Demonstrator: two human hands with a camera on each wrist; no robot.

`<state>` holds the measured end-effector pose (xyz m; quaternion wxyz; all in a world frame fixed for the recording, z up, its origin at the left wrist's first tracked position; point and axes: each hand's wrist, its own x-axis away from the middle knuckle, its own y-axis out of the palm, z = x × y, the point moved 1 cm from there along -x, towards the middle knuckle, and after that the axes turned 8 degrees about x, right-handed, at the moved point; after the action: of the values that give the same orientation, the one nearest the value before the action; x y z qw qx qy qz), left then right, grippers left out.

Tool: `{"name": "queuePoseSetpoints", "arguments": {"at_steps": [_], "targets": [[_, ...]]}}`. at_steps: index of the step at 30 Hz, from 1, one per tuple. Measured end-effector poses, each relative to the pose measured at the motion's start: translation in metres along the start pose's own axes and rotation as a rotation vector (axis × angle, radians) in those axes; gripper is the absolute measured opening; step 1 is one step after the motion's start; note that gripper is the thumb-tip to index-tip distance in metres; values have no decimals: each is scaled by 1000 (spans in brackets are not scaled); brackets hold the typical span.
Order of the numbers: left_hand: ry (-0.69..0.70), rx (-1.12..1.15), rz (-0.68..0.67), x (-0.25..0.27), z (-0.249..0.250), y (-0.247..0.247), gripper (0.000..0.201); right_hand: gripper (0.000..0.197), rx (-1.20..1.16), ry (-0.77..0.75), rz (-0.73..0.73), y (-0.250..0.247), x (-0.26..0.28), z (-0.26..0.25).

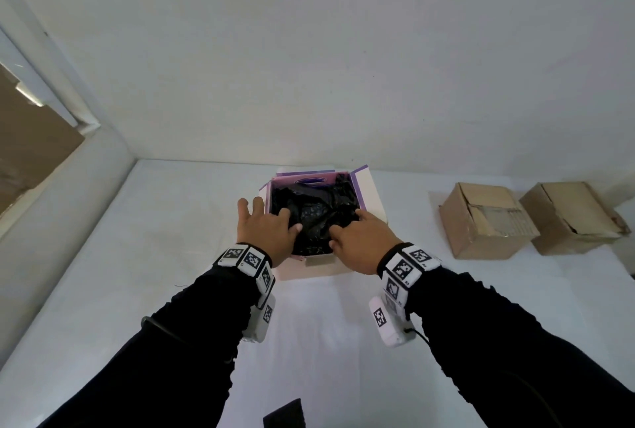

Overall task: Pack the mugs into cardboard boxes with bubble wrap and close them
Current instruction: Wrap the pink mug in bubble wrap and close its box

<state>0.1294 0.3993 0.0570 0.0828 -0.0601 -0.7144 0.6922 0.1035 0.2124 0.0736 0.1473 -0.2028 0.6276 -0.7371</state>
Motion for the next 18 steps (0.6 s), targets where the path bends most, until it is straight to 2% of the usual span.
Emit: {"name": "queuePoseSetpoints", "arguments": {"at_steps": [3, 5, 8, 10, 11, 13, 16, 18], "targets": [[73, 3, 75, -3, -4, -11, 30, 13, -375, 216, 161, -13, -13, 5], [138, 114, 137, -11, -5, -15, 39, 21, -637, 380, 204, -18, -28, 9], [170, 429, 14, -22, -2, -12, 74, 45, -810, 541, 43, -19, -52, 6], [143, 408, -106, -30, 0, -8, 95, 59, -843, 598, -48, -17, -63, -1], [130, 363, -146, -33, 1, -6, 98, 64, -849, 622, -91, -15, -67, -3], [106, 283, -173, -37, 4, -2, 93, 66, -859, 662, -184, -12, -69, -4], [123, 111, -93, -37, 8, 5, 66, 56, -874, 679, -272, -5, -70, 4], [148, -65, -37, -36, 7, 9, 56, 52, -848, 659, -311, -4, -72, 7]]}}
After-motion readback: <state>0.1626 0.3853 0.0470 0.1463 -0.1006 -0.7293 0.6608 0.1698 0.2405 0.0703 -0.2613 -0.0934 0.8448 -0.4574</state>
